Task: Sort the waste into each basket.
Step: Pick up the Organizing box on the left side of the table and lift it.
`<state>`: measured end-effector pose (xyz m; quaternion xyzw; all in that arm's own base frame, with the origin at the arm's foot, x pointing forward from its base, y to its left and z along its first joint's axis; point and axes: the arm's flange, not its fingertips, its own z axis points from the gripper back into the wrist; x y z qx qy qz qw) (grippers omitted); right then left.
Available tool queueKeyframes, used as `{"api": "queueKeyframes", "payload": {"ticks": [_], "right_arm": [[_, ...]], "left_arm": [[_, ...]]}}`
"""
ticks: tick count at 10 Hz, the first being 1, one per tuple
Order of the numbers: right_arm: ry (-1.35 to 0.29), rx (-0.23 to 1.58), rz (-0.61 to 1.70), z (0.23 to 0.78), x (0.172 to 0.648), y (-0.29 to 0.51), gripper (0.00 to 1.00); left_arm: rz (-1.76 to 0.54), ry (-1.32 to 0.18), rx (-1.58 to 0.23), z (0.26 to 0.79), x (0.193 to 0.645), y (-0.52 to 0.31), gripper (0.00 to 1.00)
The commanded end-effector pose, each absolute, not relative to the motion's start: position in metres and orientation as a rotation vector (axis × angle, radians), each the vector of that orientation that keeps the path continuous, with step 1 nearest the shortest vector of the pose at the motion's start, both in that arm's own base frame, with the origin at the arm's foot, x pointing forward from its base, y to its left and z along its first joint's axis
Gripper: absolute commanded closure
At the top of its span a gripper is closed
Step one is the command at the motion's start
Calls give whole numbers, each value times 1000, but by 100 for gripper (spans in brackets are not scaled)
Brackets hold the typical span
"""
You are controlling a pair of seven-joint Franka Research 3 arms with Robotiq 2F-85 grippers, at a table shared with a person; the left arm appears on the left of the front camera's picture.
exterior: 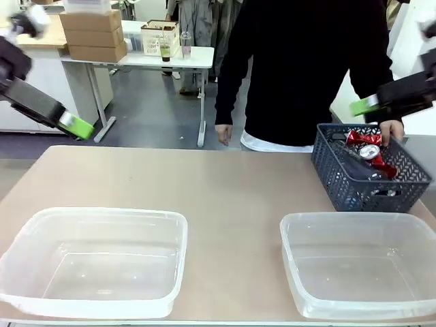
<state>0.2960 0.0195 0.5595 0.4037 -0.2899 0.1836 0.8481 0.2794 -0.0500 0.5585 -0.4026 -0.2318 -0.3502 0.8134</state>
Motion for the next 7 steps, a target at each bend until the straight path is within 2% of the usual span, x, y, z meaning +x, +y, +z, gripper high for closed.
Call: {"api": "queueKeyframes", "payload": {"ticks": [1,2,3,4,7], "right_arm": [[-542,1392,-41,518,286,-18,0],[-569,1408,-101,509,285,-28,0],[-598,1364,-160,503,284,-32,0],[-574,1161,192,544,298,-35,0],[-574,1161,192,544,298,-35,0]], "left_arm": [[-428,-439,-1563,539,280,-29,0],[-369,-482,-1594,537,279,-25,0],[-285,-486,-1531,538,281,-22,0],[-648,-507,-1212,554,283,-15,0],[-648,-507,-1212,554,283,-15,0]]}}
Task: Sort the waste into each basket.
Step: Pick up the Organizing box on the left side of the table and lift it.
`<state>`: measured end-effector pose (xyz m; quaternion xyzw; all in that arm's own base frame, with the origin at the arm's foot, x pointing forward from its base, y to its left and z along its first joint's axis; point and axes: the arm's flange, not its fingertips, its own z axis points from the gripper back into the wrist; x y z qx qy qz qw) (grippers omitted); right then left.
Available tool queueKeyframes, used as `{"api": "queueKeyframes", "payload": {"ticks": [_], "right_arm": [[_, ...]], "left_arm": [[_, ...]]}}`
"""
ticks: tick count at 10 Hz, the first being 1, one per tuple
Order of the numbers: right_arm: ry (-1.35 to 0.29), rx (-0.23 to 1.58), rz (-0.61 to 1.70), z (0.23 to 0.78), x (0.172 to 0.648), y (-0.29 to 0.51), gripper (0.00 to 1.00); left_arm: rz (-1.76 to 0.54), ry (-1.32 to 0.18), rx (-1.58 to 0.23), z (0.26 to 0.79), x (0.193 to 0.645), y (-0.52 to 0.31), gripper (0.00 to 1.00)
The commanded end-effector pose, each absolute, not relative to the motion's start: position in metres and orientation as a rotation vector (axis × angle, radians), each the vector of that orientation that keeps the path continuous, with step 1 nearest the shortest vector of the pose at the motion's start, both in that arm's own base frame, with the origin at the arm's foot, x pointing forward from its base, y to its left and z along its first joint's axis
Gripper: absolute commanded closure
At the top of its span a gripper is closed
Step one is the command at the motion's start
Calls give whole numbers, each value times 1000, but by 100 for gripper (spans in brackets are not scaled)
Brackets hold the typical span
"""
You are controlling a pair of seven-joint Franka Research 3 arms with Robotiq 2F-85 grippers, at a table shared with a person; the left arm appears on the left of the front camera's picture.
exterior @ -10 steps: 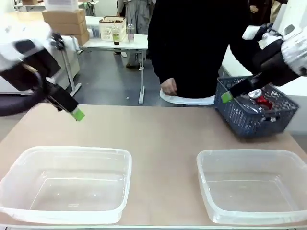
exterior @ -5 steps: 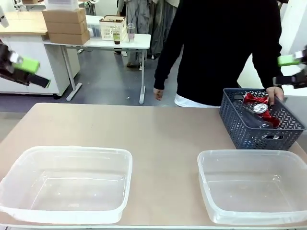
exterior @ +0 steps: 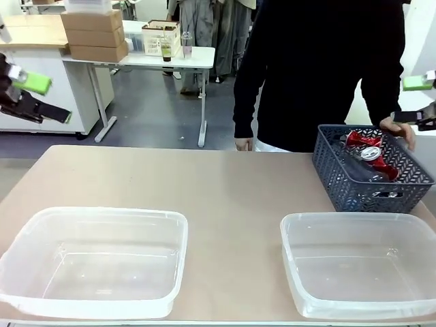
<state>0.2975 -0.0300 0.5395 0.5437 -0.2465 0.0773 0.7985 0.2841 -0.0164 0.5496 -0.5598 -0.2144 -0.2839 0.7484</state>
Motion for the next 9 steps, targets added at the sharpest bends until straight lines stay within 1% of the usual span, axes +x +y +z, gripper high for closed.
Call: {"api": "queueKeyframes", "payload": {"ticks": [1,3,4,5,6,7,8,9], "right_arm": [[-574,1161,192,544,298,-35,0],[-574,1161,192,544,298,-35,0],[-539,1142,178,544,294,-31,0],[-480,1147,215,551,295,-12,0],[-435,1121,230,563,296,17,0],[-402,1067,211,575,300,56,0],[-343,1001,245,583,304,108,0],[-264,939,299,581,306,162,0]], "left_arm": [[-648,-507,-1212,554,283,-15,0],[-648,-507,-1212,554,283,-15,0],[-648,-507,-1212,554,283,-15,0],[-628,-480,-1185,554,280,-14,0],[-688,-397,-1096,560,273,-13,0],[-688,-340,-940,566,264,-1,0],[-656,-286,-782,569,255,15,0],[-598,-251,-670,566,247,30,0]]}}
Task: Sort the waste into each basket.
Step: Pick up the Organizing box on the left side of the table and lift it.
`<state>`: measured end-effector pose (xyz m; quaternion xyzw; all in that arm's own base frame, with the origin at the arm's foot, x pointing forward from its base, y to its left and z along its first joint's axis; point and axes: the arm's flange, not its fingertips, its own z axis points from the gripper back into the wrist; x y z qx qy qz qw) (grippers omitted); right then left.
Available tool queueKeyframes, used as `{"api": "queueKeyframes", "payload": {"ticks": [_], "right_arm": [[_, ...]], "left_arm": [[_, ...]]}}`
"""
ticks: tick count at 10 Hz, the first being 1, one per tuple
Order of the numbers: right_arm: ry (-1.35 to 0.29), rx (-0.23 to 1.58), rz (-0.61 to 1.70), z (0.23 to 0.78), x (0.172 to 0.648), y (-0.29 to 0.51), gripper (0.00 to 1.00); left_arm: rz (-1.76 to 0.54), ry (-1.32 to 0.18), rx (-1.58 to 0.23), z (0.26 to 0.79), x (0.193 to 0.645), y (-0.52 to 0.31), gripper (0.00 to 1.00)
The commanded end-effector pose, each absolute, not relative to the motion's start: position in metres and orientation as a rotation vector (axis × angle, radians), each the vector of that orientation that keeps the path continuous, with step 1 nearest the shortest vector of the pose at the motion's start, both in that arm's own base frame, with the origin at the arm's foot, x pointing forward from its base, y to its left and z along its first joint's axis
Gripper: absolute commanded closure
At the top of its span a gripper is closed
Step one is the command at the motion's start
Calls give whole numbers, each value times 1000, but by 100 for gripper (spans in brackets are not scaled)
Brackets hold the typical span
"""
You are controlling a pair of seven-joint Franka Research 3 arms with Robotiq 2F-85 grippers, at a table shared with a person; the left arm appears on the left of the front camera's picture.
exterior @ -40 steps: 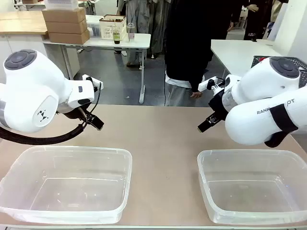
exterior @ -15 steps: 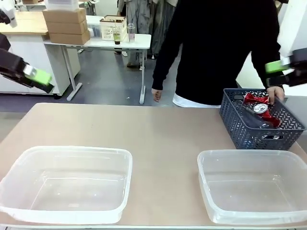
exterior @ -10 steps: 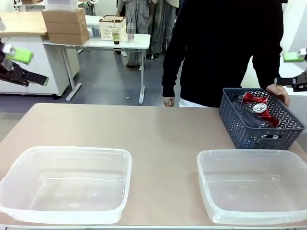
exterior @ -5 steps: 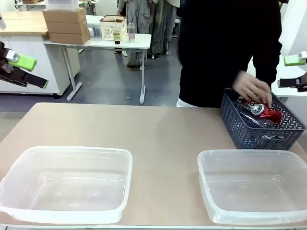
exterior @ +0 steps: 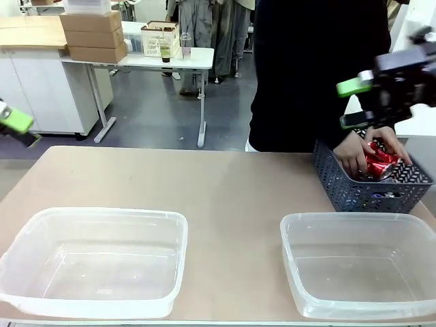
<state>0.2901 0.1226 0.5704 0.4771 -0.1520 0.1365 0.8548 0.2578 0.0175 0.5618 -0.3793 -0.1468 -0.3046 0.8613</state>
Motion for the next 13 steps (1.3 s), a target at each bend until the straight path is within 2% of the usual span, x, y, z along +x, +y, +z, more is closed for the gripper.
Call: {"api": "queueKeyframes", "payload": {"ticks": [1,4,5,6,7,9,10,11,12,13], "right_arm": [[-165,863,375,568,305,220,0],[127,626,641,517,269,352,0],[168,627,799,511,249,362,0],[211,690,860,520,248,346,0],[141,673,671,498,236,367,0],[141,673,671,498,236,367,0],[183,666,742,498,238,371,0],[212,790,436,490,250,384,0],[240,775,85,472,254,406,0],[260,749,-13,462,253,417,0]], "left_arm": [[-540,-206,-579,559,238,43,0],[-394,-94,-427,518,205,67,0],[-400,-34,-381,502,195,77,0],[-455,-70,-483,496,197,80,0],[-416,-82,-393,515,207,76,0],[-416,-82,-393,515,207,76,0],[-416,-82,-393,515,207,76,0],[-437,-75,-411,513,207,76,0],[-383,-92,-386,499,214,60,0],[-295,-107,-370,483,218,46,0]]}}
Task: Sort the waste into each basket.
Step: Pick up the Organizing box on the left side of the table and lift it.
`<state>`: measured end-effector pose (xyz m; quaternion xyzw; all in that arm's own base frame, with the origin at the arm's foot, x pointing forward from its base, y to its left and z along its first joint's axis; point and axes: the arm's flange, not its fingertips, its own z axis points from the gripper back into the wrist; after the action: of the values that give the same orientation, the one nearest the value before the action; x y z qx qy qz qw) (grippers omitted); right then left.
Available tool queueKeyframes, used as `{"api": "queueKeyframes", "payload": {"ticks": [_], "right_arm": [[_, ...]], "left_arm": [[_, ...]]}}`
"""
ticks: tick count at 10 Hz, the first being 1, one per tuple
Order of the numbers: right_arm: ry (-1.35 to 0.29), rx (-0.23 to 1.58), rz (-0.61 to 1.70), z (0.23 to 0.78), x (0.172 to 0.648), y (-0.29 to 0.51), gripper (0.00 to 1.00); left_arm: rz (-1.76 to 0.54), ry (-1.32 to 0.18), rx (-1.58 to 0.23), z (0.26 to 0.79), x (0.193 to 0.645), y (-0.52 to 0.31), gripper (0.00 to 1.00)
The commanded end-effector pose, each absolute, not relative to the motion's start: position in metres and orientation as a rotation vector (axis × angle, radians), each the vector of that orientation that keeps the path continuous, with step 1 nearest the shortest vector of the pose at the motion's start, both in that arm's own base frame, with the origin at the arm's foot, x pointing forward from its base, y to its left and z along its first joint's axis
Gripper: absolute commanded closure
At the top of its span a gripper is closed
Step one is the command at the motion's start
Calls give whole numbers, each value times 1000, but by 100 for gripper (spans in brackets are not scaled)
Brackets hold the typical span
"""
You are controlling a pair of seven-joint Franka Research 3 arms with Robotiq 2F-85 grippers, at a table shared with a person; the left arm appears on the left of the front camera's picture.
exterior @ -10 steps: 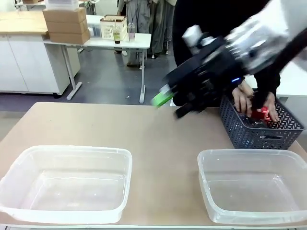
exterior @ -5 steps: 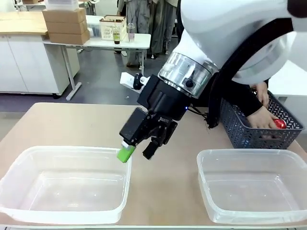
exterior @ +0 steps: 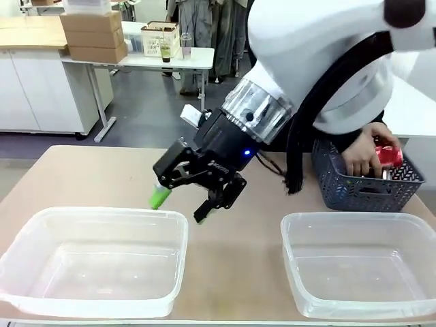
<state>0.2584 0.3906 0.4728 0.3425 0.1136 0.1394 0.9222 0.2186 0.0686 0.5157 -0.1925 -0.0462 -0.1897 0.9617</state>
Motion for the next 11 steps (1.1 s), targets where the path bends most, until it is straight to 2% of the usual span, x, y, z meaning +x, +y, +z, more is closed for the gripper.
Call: {"api": "queueKeyframes", "payload": {"ticks": [1,3,7,9,10,11], "right_arm": [[206,694,-196,447,260,426,0],[108,581,-361,420,269,435,0],[1,253,-360,419,261,430,0],[-30,303,-253,427,259,432,0],[-12,290,-333,399,256,412,0],[-12,290,-333,399,256,412,0]], "left_arm": [[-219,-120,-333,471,219,41,0],[-182,-65,-349,447,216,28,0],[-173,152,-290,362,220,-9,0],[-211,186,-180,322,211,-10,0],[-191,178,-272,450,285,12,0],[-191,178,-272,450,285,12,0]]}}
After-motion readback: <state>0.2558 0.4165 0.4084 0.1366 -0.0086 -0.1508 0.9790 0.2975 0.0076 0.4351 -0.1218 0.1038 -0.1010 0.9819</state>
